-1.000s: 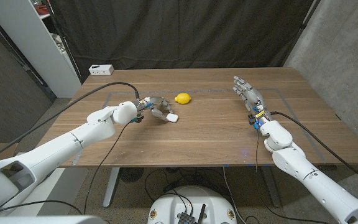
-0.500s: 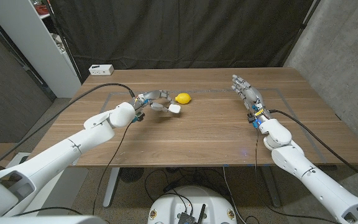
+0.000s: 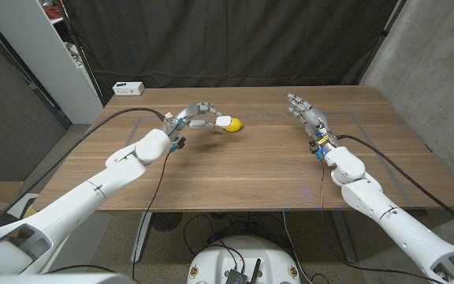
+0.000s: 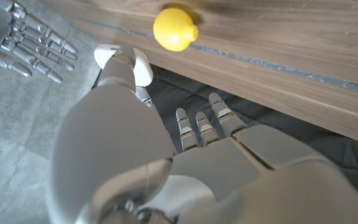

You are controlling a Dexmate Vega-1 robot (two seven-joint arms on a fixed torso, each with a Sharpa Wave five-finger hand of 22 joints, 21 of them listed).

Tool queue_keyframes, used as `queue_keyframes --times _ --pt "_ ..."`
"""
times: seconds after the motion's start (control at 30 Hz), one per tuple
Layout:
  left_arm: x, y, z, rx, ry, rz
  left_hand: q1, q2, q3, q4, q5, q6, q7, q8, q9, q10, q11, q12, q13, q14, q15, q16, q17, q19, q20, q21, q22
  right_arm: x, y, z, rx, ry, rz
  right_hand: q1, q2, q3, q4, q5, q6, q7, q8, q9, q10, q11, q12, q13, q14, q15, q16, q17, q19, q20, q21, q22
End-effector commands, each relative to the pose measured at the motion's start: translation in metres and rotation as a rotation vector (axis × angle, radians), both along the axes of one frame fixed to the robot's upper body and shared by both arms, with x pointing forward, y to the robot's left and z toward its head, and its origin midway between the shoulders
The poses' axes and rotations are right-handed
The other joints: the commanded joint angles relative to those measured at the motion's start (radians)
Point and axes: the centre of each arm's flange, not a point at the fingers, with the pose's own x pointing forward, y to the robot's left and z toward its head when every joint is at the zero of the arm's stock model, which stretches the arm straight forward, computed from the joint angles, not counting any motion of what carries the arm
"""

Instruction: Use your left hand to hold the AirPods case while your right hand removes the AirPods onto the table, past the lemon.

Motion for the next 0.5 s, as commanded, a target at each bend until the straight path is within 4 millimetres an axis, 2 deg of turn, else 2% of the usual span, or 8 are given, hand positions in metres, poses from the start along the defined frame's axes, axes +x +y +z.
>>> queue_keyframes --times 0.03,0.2,0.5 --pt "-0.006 -0.009 0.018 -0.054 -0.098 -0.040 0.007 0.010 -0.010 0.000 -0.002 0.139 0.110 0.098 0.145 0.006 0.003 0.003 0.000 0.010 -0.020 0.004 0.003 0.013 0.001 0.007 0.005 -0.010 0.020 0.018 -0.093 0.086 -0.018 0.020 -0.013 -0.002 -0.013 -0.006 0.036 0.028 0.011 0.003 0.012 0.011 0.009 0.007 0.002 -0.083 0.001 0.000 0.009 0.011 0.007 0.003" --pt "-0.007 -0.016 0.027 -0.058 -0.151 -0.052 0.008 0.012 -0.016 0.001 -0.005 0.139 0.112 0.101 0.152 0.003 0.002 0.001 -0.001 0.007 -0.020 0.002 0.003 0.012 0.002 0.005 0.005 -0.013 0.029 0.029 -0.147 0.165 0.003 0.031 -0.039 -0.011 -0.020 -0.007 0.050 0.057 0.012 0.003 0.000 0.034 0.005 0.012 -0.017 -0.059 -0.007 -0.001 0.017 0.019 0.008 0.003" --pt "-0.009 -0.025 0.041 -0.008 -0.222 -0.063 0.012 0.015 -0.024 0.002 -0.009 0.140 0.110 0.106 0.165 0.003 0.002 -0.001 -0.004 0.010 -0.022 0.000 0.004 0.013 0.001 0.003 0.005 -0.009 0.044 0.038 -0.198 0.250 0.014 0.024 -0.095 -0.040 -0.019 -0.005 0.050 0.094 0.004 0.003 -0.022 0.048 -0.001 0.018 -0.035 -0.025 -0.010 0.001 0.022 0.034 0.007 0.004"
